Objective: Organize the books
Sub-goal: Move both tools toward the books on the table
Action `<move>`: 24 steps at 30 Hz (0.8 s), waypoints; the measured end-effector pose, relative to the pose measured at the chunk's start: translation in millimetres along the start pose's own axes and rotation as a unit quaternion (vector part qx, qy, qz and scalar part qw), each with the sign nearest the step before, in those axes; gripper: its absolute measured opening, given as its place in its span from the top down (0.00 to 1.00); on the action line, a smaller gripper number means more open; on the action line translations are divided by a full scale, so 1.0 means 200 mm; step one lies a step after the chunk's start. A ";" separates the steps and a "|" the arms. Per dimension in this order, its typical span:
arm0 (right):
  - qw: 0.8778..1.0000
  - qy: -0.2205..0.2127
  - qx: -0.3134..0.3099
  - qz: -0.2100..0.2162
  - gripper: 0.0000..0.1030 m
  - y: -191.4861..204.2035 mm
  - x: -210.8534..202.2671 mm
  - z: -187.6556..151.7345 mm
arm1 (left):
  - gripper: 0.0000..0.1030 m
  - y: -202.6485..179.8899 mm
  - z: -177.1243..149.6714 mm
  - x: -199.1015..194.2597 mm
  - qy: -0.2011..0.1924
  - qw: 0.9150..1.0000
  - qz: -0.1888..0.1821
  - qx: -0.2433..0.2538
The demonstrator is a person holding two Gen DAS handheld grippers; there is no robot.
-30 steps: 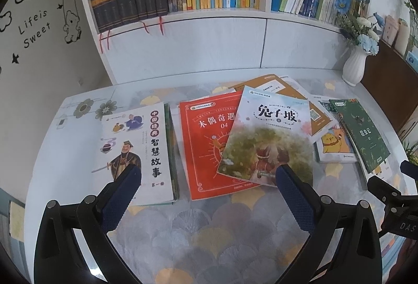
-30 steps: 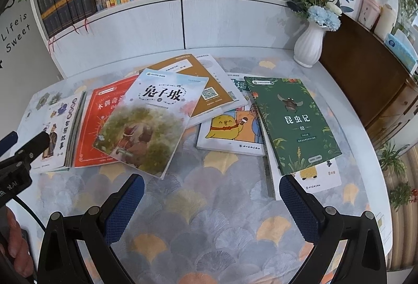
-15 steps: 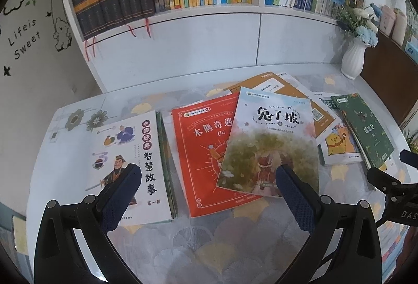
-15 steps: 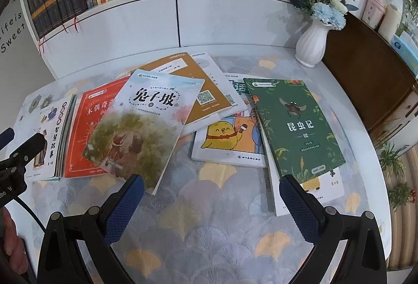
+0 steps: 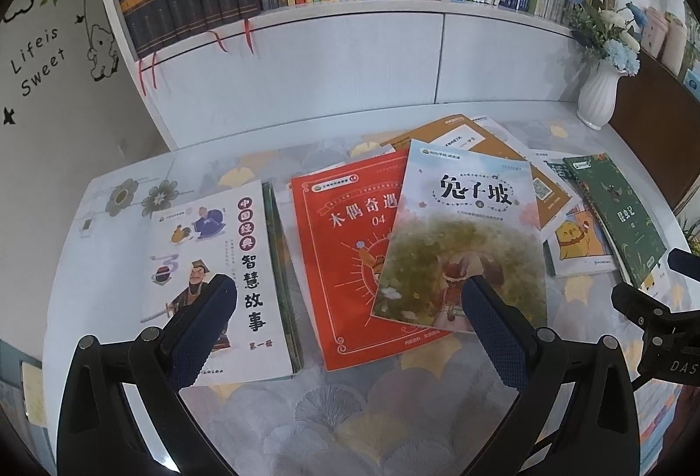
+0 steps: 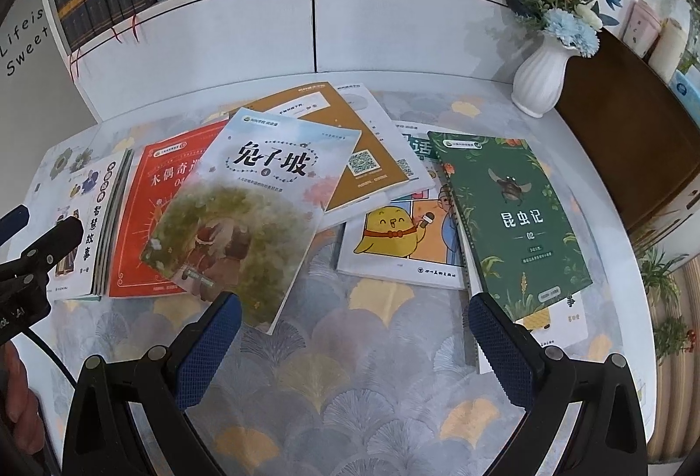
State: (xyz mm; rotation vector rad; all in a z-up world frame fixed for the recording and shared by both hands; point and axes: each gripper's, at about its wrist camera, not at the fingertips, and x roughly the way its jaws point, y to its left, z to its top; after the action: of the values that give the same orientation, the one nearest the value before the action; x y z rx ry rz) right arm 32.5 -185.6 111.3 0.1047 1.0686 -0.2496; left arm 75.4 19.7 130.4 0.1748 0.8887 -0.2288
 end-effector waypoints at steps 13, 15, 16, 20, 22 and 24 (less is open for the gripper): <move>1.000 0.009 -0.004 0.002 0.00 0.02 0.06 0.02 | 0.01 0.01 0.02 0.09 0.014 1.000 -0.004 -0.004; 1.000 0.010 -0.006 0.001 0.00 0.03 0.08 0.03 | 0.01 0.01 0.02 0.11 0.015 1.000 -0.005 -0.006; 1.000 0.010 -0.006 0.002 0.00 0.03 0.08 0.03 | 0.01 0.02 0.02 0.12 0.016 1.000 -0.006 -0.006; 1.000 0.013 -0.008 0.002 0.00 0.04 0.12 0.04 | 0.01 0.03 0.02 0.18 0.024 1.000 -0.005 -0.009; 1.000 0.015 -0.007 0.001 0.00 0.04 0.14 0.05 | 0.01 0.03 0.03 0.21 0.030 0.999 -0.002 -0.012; 1.000 0.018 -0.006 0.002 0.00 0.03 0.16 0.05 | 0.01 0.04 0.03 0.23 0.032 0.999 -0.001 -0.015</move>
State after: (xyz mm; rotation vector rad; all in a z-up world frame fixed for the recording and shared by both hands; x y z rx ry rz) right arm 57.2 -186.2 88.2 0.1012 1.1045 -0.2394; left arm 110.4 20.5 98.4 0.1542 0.9558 -0.2120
